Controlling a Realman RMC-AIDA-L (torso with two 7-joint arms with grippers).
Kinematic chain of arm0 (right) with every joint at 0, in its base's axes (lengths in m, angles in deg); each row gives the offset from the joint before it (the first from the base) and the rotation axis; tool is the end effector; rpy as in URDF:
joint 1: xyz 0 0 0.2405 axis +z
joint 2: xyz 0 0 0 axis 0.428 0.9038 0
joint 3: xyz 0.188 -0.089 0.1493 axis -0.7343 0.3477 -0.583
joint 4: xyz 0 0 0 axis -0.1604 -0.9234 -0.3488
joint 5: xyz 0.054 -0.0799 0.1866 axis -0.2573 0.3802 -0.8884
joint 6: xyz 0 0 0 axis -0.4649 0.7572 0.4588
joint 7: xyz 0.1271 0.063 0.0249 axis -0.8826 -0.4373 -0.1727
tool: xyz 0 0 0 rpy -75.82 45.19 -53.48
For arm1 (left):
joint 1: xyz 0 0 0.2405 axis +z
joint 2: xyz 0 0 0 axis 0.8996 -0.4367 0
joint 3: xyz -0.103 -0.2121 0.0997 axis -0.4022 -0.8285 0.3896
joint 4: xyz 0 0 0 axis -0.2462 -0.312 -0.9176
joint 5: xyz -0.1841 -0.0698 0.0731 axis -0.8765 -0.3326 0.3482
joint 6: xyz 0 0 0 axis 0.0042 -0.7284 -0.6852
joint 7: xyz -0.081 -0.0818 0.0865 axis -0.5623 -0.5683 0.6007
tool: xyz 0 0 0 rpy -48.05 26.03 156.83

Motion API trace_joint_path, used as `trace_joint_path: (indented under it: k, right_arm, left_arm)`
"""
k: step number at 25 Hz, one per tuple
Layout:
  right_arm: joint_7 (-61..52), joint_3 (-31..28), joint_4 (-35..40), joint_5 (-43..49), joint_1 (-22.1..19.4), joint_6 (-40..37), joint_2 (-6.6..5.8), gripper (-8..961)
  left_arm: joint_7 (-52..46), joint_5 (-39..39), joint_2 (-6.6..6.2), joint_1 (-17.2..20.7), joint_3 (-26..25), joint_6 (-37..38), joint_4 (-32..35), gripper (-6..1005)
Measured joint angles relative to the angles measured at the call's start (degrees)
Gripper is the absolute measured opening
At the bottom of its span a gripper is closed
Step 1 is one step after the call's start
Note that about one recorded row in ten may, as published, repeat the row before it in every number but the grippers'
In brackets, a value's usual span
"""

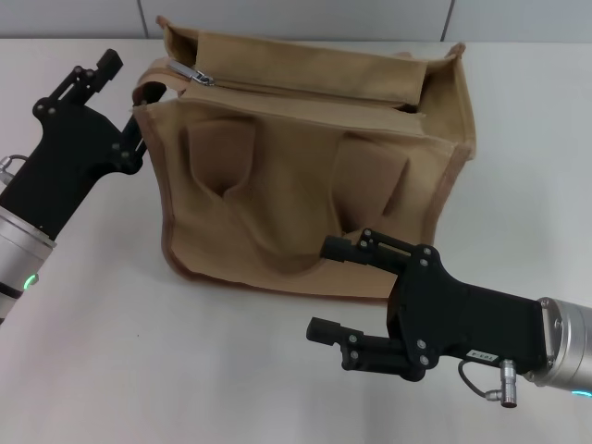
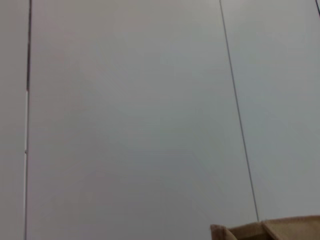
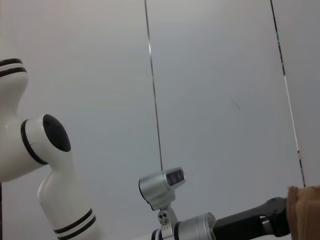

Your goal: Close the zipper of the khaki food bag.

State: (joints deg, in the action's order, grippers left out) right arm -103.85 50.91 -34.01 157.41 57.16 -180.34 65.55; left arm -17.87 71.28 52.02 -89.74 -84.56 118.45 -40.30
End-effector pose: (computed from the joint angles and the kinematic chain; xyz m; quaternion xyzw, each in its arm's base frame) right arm 0.2272 0.2351 -0.0771 -0.8849 0.0542 0.4576 0.0676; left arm -0.2891 0.2943 -0.0130 -0.7654 -0.0824 -0.4062 0.4924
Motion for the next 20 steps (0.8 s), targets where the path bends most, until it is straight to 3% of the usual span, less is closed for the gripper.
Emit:
trace_joint_path:
  k: [10,20]
  right_arm:
    - [0.0,0.0,0.0,0.0,0.3,-0.1,0.0,776]
    - [0.0,-0.1,0.0,0.0,0.2,-0.4,0.0,776]
  left_arm:
    - [2.7,0.1,0.0,-0.1,0.4,-0.1,-0.4,415]
    - [4.1,0.1,0.01,-0.7,0.1,0.5,-2.7,71]
